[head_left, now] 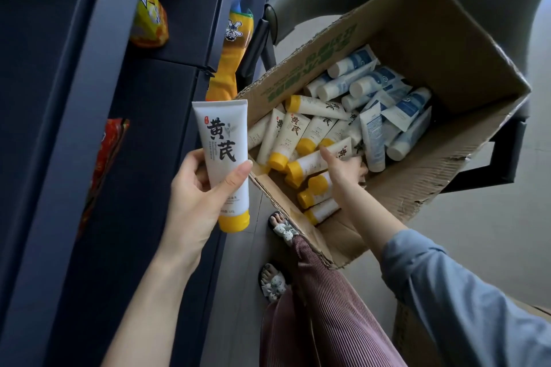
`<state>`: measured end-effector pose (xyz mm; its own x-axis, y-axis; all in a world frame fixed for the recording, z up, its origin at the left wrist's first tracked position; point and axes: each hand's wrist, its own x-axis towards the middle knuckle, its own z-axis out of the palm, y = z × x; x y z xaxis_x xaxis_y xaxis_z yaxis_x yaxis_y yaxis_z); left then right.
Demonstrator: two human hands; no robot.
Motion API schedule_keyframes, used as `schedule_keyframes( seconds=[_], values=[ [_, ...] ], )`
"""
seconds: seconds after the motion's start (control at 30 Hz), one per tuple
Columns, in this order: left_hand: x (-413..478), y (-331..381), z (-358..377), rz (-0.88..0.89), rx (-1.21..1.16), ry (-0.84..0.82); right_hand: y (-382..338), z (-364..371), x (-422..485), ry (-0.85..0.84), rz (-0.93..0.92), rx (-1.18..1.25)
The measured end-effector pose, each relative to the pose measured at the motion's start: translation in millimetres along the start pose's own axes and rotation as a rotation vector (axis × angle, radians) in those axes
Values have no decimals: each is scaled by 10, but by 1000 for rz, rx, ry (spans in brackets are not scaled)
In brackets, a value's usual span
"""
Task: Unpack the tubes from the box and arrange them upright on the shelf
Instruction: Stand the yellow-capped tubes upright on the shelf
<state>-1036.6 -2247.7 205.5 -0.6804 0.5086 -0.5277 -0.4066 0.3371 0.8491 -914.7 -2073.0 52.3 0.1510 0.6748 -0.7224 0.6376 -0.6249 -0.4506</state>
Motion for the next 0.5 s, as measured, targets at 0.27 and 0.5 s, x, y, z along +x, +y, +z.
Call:
schedule_keyframes(
  seconds=[0.27,0.5],
  values=[
    [28,6,0,-1,3,6,1,193,57,82,-46,50],
    [-38,-29,-29,-15,3,5,-59,174,141,62,-88,24]
  ],
)
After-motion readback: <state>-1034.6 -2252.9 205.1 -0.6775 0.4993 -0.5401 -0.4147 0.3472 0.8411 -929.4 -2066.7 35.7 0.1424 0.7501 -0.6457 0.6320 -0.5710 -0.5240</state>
